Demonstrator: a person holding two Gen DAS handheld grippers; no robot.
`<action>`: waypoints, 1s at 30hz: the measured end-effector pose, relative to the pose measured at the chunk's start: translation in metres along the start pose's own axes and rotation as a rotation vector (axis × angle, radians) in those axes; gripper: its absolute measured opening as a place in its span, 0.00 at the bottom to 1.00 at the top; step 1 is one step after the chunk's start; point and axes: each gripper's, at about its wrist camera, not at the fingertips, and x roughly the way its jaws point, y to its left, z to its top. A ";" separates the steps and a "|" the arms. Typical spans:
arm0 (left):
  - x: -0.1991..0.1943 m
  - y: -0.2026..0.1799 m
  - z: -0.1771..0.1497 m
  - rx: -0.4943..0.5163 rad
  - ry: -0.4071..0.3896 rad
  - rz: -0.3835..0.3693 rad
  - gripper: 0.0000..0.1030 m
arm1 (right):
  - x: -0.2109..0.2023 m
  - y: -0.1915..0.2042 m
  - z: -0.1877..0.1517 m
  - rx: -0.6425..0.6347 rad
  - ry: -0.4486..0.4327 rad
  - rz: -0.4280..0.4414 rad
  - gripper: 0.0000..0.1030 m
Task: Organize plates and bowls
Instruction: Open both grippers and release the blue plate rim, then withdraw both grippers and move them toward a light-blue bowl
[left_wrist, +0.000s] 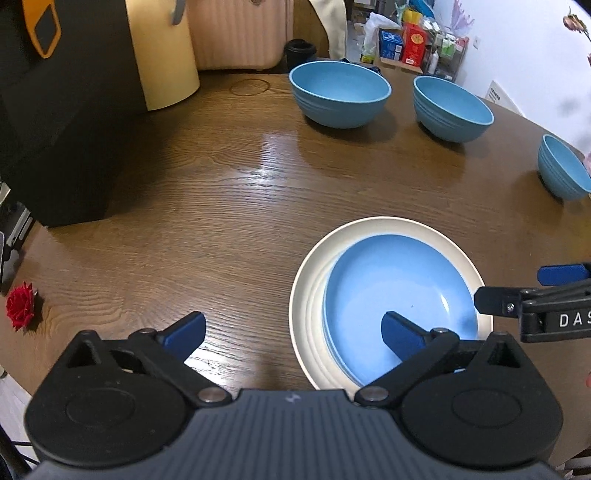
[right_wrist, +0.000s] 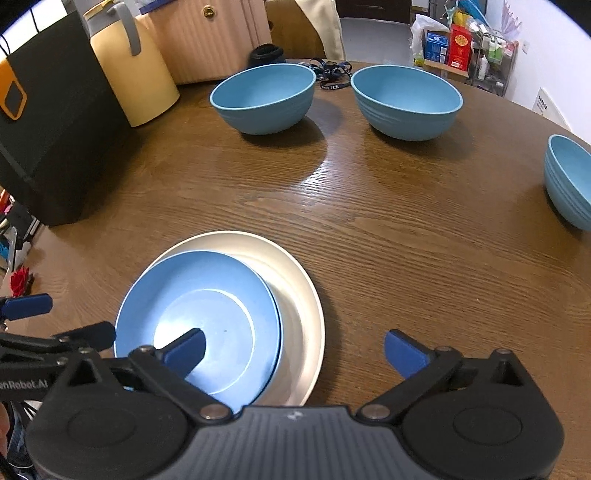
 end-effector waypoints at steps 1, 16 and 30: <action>-0.001 0.001 0.000 -0.004 0.000 -0.001 1.00 | -0.001 0.000 0.000 0.000 -0.002 -0.001 1.00; -0.032 0.016 0.041 -0.046 -0.034 -0.064 1.00 | -0.029 -0.003 0.026 -0.014 -0.075 -0.038 1.00; -0.035 0.029 0.118 -0.078 -0.050 -0.073 1.00 | -0.042 -0.010 0.091 0.051 -0.114 -0.016 1.00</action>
